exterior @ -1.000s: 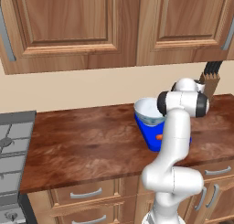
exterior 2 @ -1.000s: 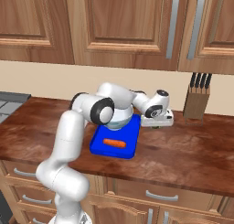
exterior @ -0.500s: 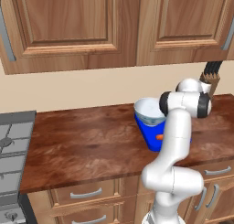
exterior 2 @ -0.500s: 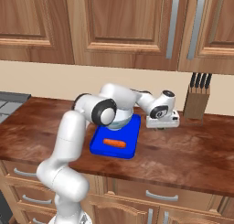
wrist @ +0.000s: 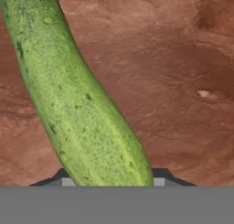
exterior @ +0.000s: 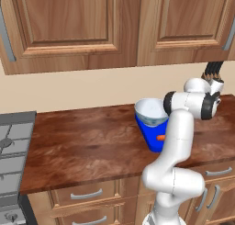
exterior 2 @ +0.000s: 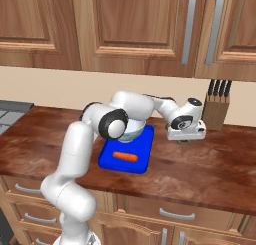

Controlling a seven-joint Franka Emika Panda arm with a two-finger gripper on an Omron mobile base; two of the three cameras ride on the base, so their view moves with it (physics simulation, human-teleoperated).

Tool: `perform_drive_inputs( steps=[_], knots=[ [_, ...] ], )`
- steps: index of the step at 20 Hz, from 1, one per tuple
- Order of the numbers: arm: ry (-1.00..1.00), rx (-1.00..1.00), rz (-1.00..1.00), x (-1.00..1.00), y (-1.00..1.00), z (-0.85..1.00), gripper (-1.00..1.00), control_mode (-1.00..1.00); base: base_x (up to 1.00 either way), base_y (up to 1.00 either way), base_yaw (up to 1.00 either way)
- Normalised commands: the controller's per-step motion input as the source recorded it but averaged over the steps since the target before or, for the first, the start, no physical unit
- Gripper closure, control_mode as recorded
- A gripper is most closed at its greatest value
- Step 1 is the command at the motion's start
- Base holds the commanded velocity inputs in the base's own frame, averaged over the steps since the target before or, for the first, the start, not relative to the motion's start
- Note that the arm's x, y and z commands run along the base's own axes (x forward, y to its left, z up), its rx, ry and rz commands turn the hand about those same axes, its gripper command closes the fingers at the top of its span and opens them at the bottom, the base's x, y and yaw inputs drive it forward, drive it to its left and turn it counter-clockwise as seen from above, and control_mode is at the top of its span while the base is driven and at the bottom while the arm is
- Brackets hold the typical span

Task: Place the two vegetables and bowl onto the tray for setting up a vegetable dip station.

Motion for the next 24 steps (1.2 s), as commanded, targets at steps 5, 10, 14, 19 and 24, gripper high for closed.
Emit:
perform_drive_inputs(
  steps=[5,10,14,19,24],
  knots=[
    [-0.08,0.00,0.06,-0.38,-0.10,0.24,1.00,-1.00,0.00,0.00,0.00],
    [-0.11,0.00,0.09,-0.44,0.00,0.19,1.00,-1.00,0.00,0.00,0.00],
    [-0.12,0.00,0.11,-0.45,0.01,0.17,1.00,-1.00,0.00,0.00,0.00],
    [-0.11,0.00,0.15,-0.41,0.00,0.16,1.00,-1.00,0.00,0.00,0.00],
    [-0.09,0.00,0.20,-0.40,0.02,0.16,1.00,-1.00,0.00,0.00,0.00]
  ],
)
